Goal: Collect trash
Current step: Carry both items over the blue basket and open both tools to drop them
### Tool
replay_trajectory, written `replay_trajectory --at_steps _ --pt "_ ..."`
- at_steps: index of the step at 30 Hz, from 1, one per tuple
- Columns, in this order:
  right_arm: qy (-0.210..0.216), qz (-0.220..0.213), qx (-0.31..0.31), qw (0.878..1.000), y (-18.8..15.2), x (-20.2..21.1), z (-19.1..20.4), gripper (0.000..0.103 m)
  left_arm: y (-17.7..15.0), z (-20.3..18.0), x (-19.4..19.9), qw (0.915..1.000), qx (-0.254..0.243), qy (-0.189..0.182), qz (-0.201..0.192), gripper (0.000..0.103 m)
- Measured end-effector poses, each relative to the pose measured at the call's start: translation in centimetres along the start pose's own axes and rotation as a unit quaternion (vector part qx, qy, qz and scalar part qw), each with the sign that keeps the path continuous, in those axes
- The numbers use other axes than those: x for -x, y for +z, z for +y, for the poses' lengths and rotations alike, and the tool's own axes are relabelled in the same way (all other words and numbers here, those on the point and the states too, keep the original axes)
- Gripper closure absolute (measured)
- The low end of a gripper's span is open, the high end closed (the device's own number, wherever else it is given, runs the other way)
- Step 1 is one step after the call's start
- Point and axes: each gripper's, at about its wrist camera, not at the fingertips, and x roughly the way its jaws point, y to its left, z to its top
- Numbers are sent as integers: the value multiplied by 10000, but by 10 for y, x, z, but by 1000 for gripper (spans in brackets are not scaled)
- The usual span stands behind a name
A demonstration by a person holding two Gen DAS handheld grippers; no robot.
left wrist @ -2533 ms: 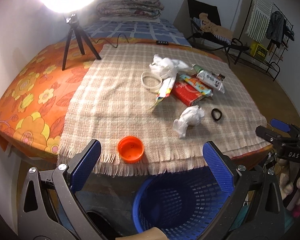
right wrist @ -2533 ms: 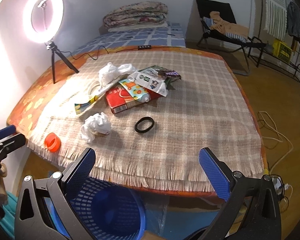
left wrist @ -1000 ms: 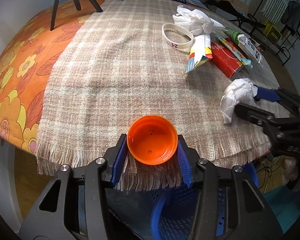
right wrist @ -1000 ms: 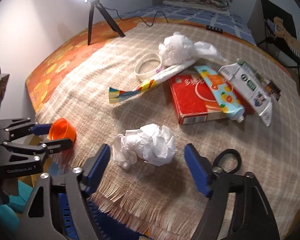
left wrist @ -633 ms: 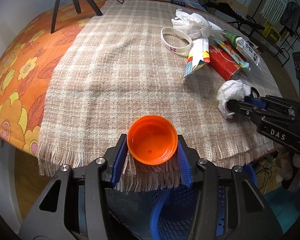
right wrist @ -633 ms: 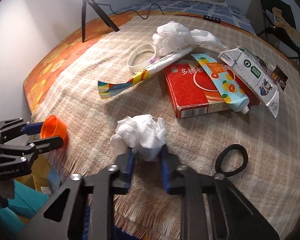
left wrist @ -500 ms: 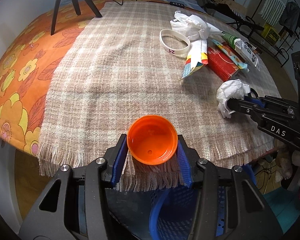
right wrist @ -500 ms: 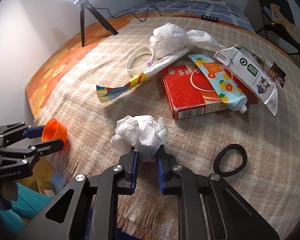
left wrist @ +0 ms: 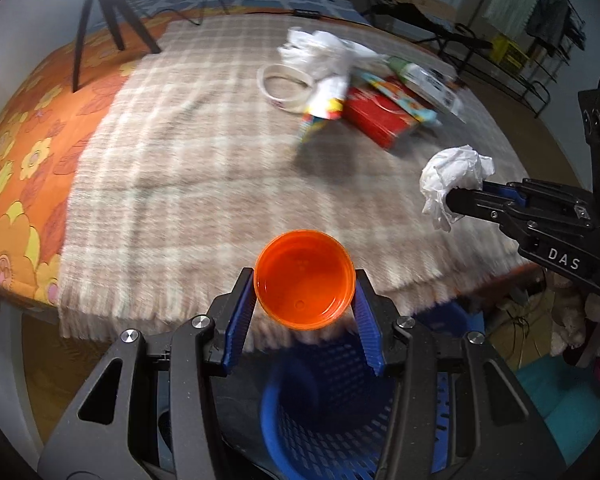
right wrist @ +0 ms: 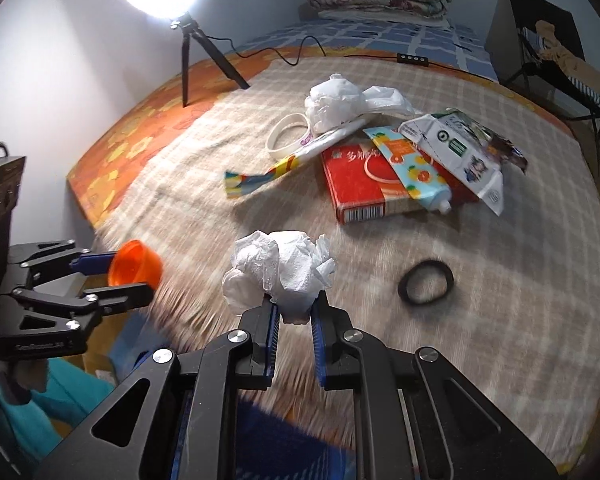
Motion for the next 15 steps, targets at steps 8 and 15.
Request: replay_trajectory --at_steps 8,15 --pt "-33 123 144 9998 -44 28 14 90 -26 -31 5 9990 -395 -177 111 54" --pt "-102 277 238 9993 -80 38 25 90 -53 -41 -2 9983 -444 -233 300 54"
